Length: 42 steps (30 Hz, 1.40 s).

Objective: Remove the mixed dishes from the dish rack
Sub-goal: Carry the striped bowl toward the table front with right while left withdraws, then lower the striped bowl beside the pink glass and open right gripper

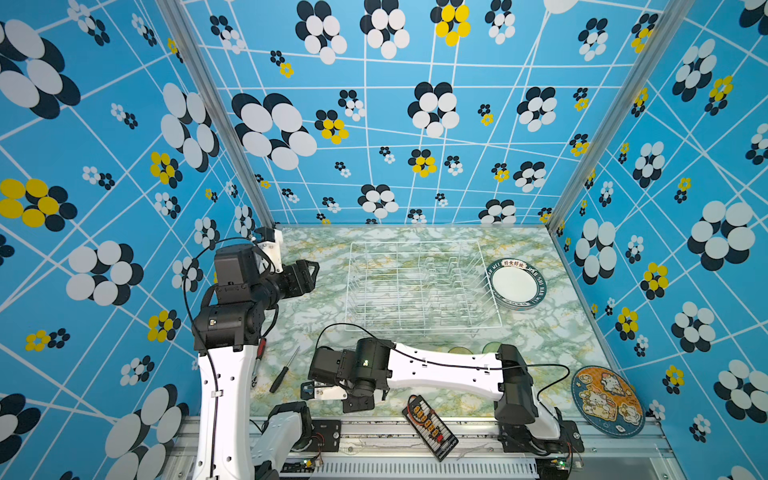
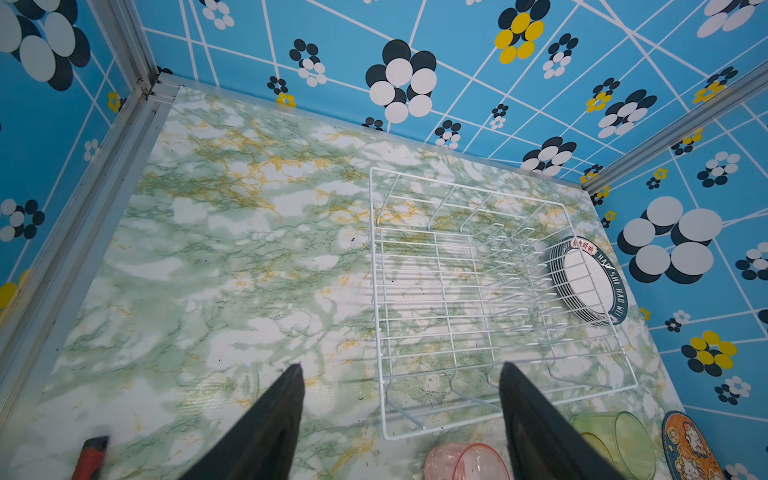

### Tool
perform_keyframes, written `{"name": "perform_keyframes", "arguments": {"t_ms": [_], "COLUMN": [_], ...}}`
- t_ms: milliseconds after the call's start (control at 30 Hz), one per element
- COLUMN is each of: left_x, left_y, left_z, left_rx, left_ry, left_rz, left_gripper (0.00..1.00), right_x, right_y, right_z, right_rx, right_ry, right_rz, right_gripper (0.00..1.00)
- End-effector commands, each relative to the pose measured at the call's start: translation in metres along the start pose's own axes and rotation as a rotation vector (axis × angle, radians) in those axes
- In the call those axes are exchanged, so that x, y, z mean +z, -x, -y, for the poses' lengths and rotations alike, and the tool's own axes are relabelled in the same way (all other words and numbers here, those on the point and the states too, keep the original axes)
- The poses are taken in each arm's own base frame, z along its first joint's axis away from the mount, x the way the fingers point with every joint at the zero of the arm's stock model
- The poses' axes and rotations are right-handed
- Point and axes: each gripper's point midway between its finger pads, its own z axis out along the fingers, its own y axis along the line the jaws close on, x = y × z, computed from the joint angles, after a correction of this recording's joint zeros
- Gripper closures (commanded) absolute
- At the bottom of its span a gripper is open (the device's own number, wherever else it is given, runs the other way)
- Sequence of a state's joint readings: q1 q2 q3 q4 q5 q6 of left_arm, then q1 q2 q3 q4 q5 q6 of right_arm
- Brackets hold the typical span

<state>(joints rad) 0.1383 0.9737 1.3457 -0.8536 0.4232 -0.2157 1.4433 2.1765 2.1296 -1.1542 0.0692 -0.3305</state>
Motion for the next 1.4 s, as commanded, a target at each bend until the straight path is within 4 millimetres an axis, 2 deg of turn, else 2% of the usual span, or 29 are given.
{"name": "perform_keyframes", "arguments": {"t_ms": [0, 233, 533, 1000, 1367], "left_x": [-0.009, -0.009, -0.005, 0.001, 0.003], "left_y": [0.007, 0.006, 0.003, 0.001, 0.002], "left_z": [0.007, 0.006, 0.007, 0.008, 0.008], "left_rx": [0.018, 0.020, 0.016, 0.009, 0.003], "left_ry": [-0.025, -0.033, -0.055, -0.077, -0.085], "left_rz": [0.024, 0.024, 0.009, -0.005, -0.004], "left_gripper": [0.25, 0.25, 0.25, 0.25, 0.25], "right_x": [0.017, 0.054, 0.081, 0.096, 0.104], "right_y": [-0.006, -0.017, -0.024, -0.032, -0.038], "right_z": [0.011, 0.032, 0.052, 0.062, 0.058], "right_rx": [-0.049, -0.101, -0.129, -0.125, -0.115], "right_ry": [-0.054, -0.172, -0.257, -0.257, -0.226], "right_rz": [-0.077, -0.191, -0.265, -0.290, -0.306], "right_gripper": [1.00, 1.00, 1.00, 1.00, 1.00]}}
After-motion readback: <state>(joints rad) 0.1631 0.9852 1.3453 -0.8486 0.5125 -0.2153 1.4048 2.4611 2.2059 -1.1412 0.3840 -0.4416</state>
